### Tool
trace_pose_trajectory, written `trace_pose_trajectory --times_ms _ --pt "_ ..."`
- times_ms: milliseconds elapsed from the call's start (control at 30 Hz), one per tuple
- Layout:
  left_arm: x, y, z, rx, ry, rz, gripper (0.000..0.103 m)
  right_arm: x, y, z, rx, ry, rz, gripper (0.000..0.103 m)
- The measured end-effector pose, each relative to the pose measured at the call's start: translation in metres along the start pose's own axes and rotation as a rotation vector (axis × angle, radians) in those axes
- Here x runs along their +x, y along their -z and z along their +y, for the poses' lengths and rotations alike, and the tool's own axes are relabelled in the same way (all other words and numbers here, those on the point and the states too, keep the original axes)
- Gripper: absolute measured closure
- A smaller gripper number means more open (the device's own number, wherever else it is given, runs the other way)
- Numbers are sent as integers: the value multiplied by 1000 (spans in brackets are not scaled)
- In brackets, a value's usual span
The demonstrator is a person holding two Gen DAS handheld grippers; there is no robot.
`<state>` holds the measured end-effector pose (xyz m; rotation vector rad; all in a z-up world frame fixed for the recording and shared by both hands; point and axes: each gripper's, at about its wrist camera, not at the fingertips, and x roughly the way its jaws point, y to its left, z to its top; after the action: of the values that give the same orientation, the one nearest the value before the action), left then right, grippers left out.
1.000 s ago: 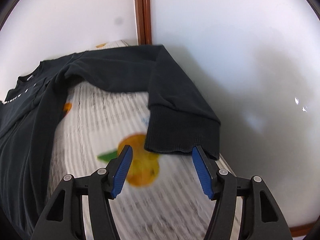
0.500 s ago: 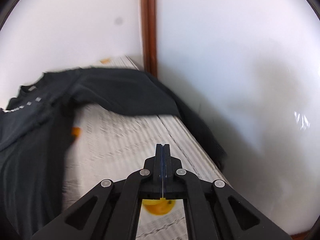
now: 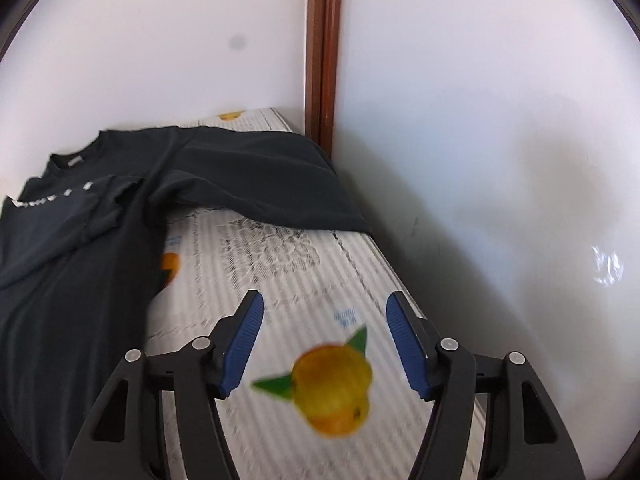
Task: Fold small clothes
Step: 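Grasp the plain sleeve cuff with the right gripper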
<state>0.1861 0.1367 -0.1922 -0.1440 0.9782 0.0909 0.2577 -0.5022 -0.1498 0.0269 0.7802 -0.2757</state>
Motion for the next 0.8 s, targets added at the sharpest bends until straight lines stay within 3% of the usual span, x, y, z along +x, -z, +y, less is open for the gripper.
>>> trace_pose_trajectory --times_ms 233,333,467,500,600,800 --pt "7 -13 7 -17 -43 -19 39 75 -29 6 -50 38 82 40" --pt "10 -16 9 -12 -53 -21 38 90 -41 4 -34 18 76 29" --pt "12 -18 9 1 -56 -24 37 107 -56 -3 7 -46 85 28" --pt "12 -18 10 1 -56 -25 36 110 -59 -5 15 -49 79 33" --pt "12 -17 10 4 -51 -32 35 108 -66 -5 0 8 38 94" --pt "15 -17 8 30 -61 -47 32 64 -83 -5 44 15 -114 98"
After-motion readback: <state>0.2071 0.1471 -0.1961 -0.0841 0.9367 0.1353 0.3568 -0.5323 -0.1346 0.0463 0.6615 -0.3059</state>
